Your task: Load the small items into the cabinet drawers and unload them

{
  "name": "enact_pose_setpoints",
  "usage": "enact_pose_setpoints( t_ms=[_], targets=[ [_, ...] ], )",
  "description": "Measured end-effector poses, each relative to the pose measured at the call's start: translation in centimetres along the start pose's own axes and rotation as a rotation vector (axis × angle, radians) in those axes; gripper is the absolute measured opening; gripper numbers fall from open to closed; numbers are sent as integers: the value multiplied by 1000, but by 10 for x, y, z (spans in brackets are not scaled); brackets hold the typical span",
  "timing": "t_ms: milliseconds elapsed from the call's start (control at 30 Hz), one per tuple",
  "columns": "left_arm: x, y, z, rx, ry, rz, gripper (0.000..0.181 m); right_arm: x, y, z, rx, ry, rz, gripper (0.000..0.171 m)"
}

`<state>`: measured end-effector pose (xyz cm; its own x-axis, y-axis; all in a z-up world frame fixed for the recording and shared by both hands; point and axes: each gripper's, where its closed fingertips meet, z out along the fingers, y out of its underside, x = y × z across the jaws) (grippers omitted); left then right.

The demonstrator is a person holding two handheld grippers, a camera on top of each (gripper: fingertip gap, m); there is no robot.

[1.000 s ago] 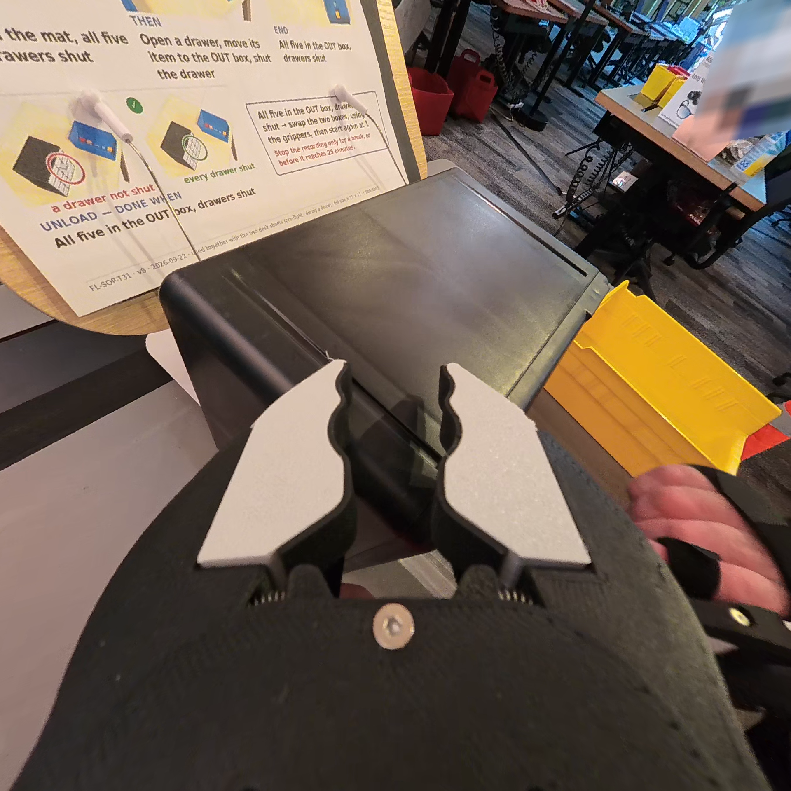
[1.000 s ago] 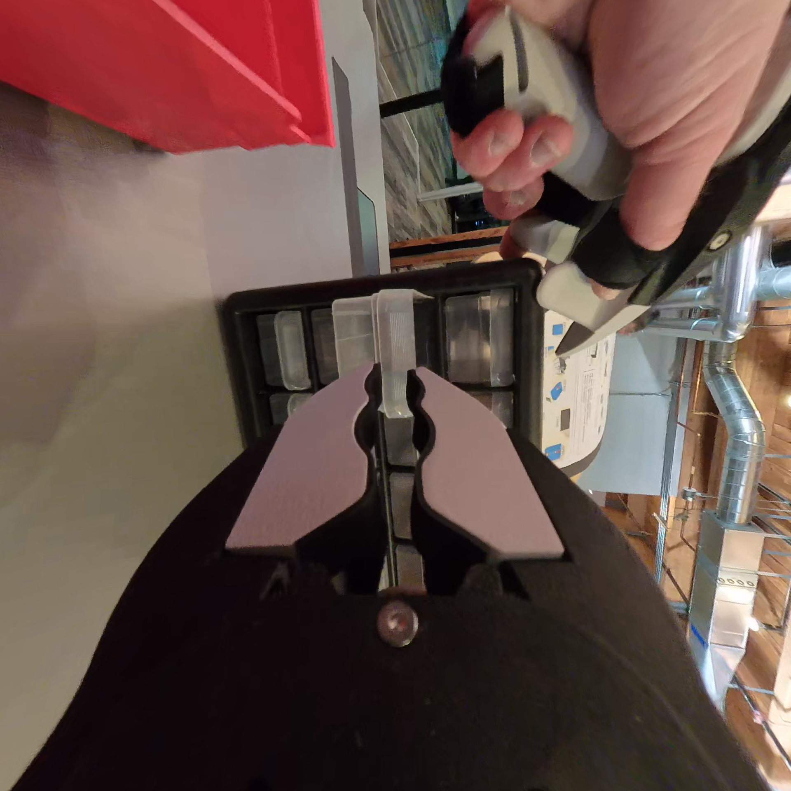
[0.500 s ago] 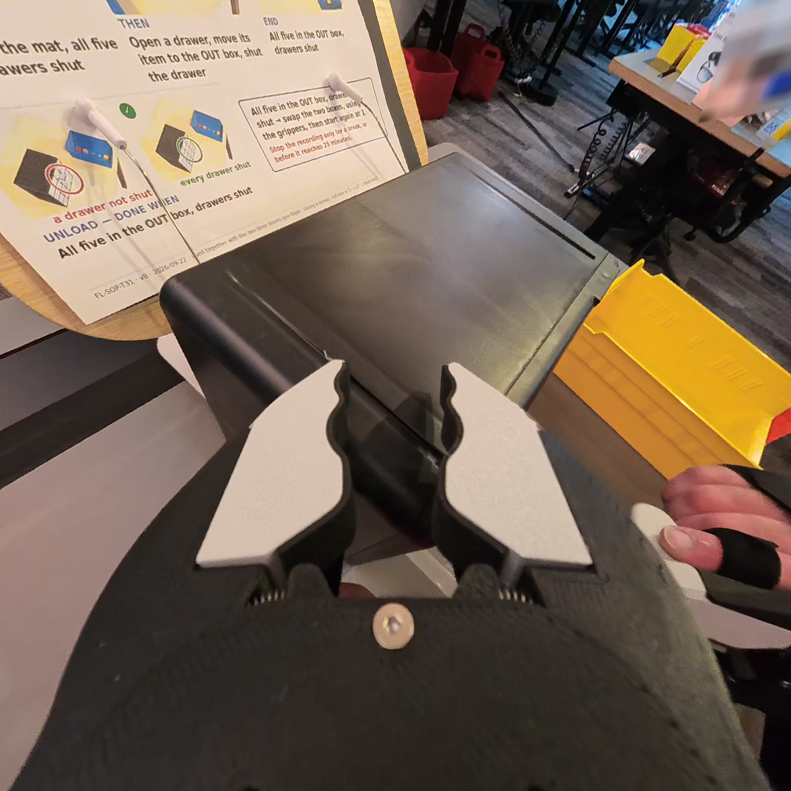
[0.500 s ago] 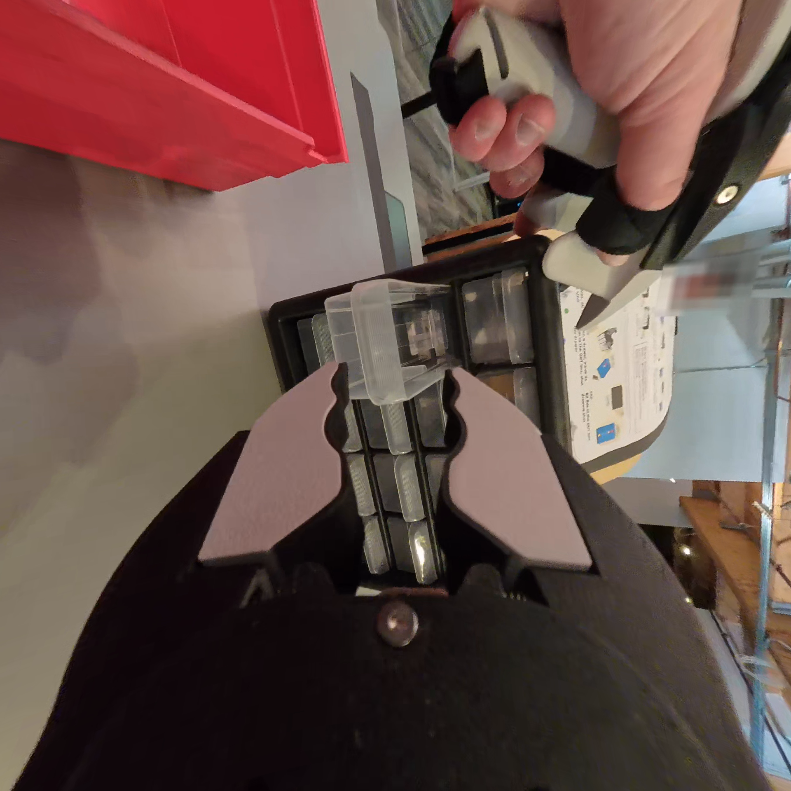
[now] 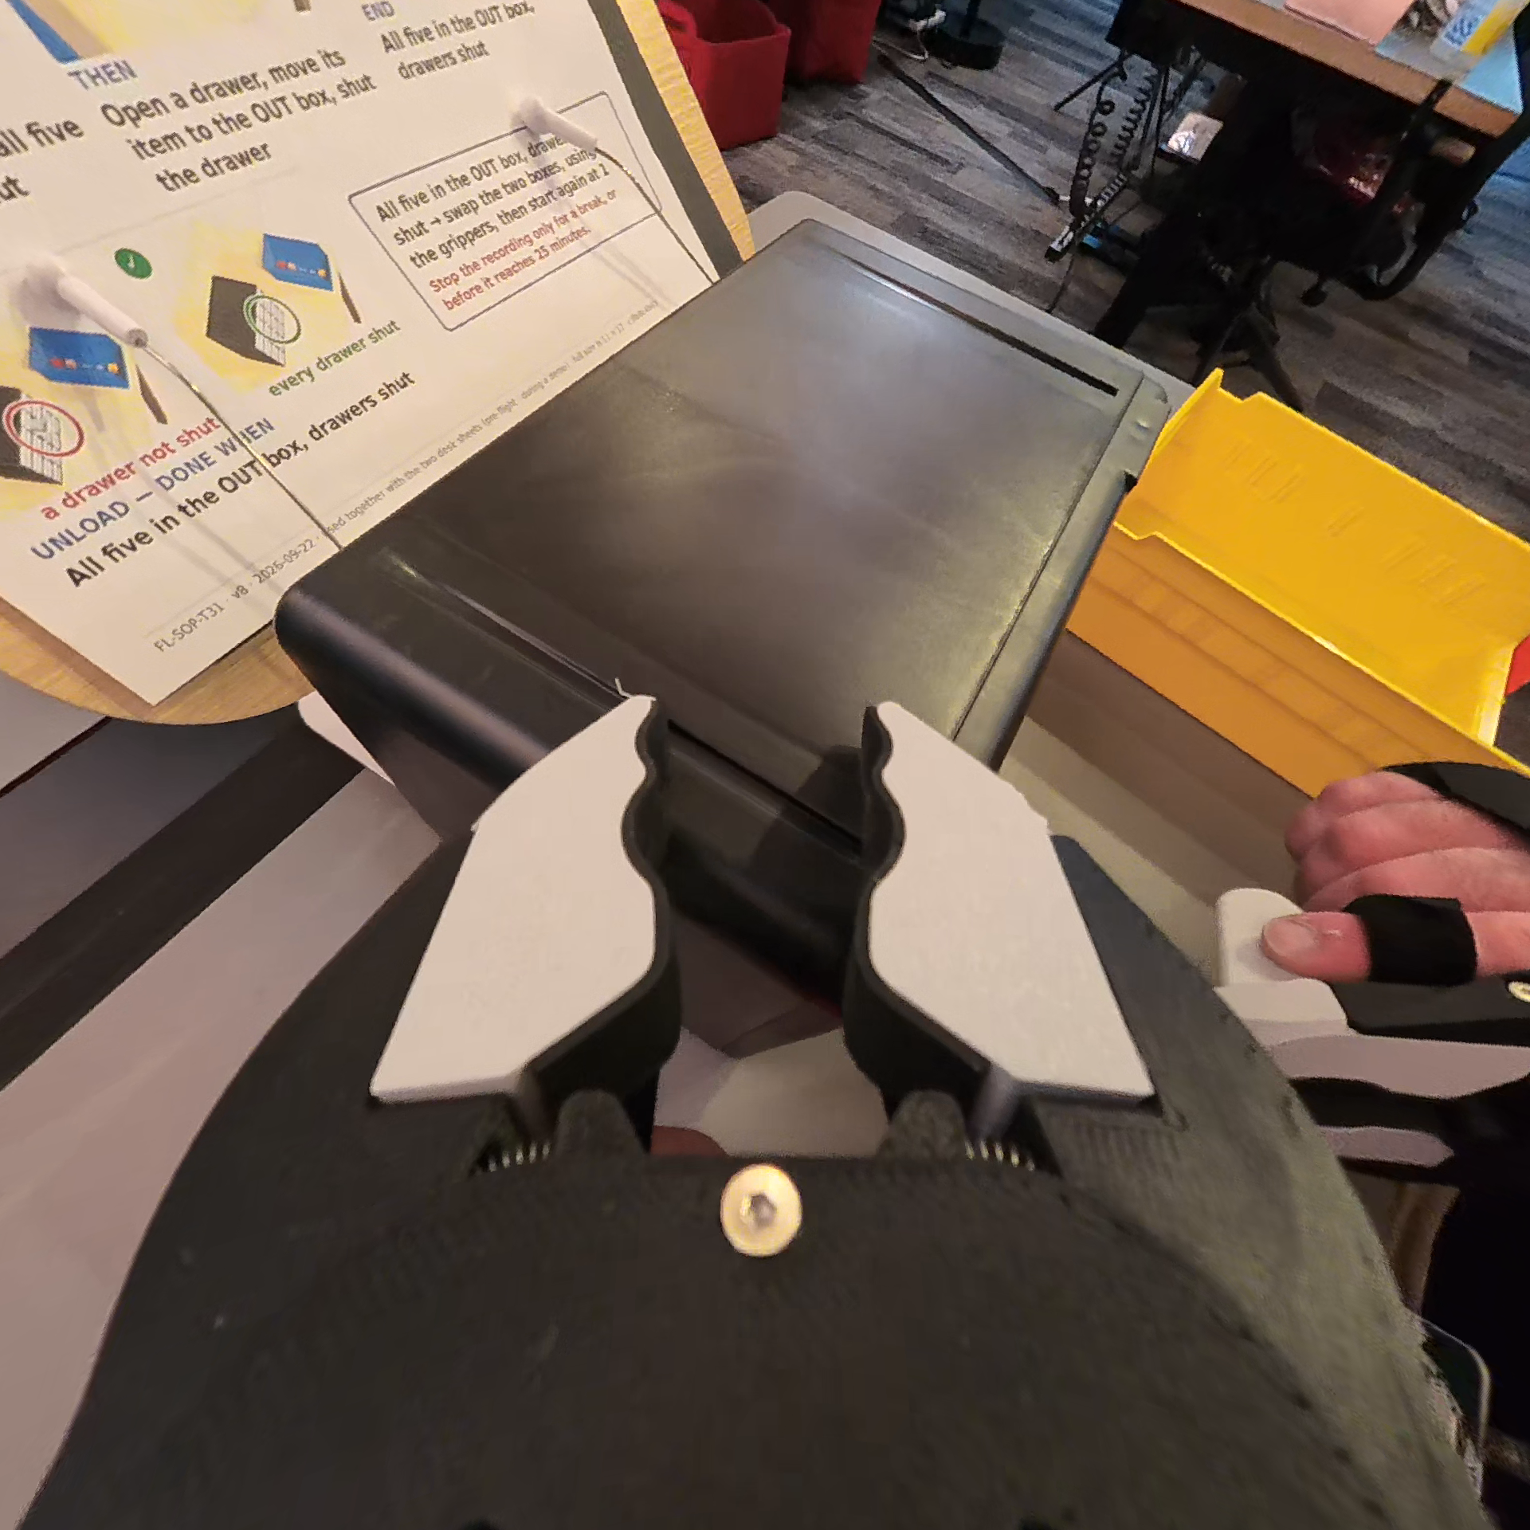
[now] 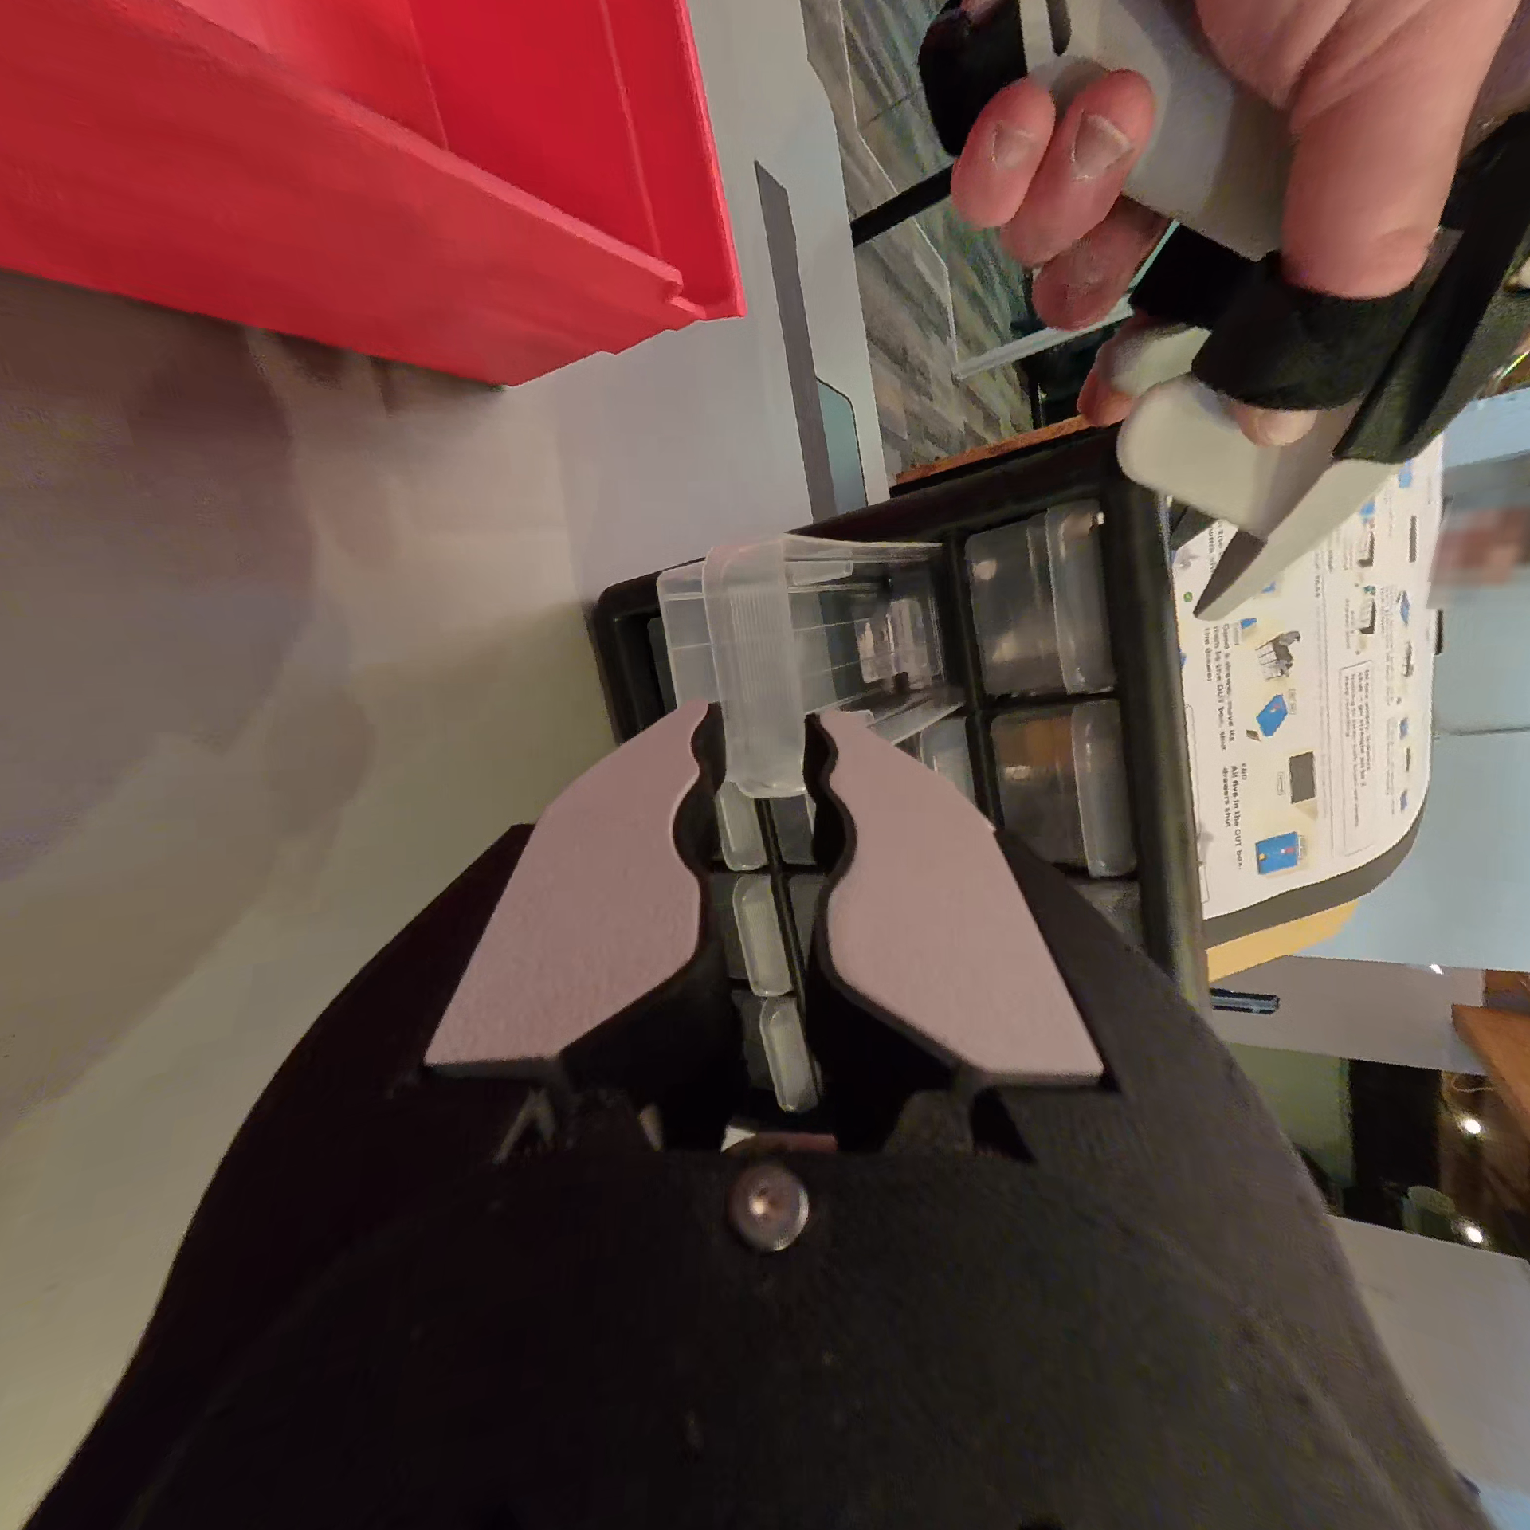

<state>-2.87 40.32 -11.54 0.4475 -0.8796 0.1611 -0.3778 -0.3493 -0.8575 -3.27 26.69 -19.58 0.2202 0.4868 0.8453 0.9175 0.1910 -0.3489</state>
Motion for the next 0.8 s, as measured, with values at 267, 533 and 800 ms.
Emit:
enact_pose_setpoints(
  t_ms=[267,533,800],
  targets=[
    [1,1,-1,3,26,46,48,-3,-3,-5,65,-19,34,17],
    [1,1,-1,17,57,48,49,0,-1,3,86,-34,55,18],
    [2,1,-1,18,58,47,48,27,20,51,-61,60,180,36]
  ],
)
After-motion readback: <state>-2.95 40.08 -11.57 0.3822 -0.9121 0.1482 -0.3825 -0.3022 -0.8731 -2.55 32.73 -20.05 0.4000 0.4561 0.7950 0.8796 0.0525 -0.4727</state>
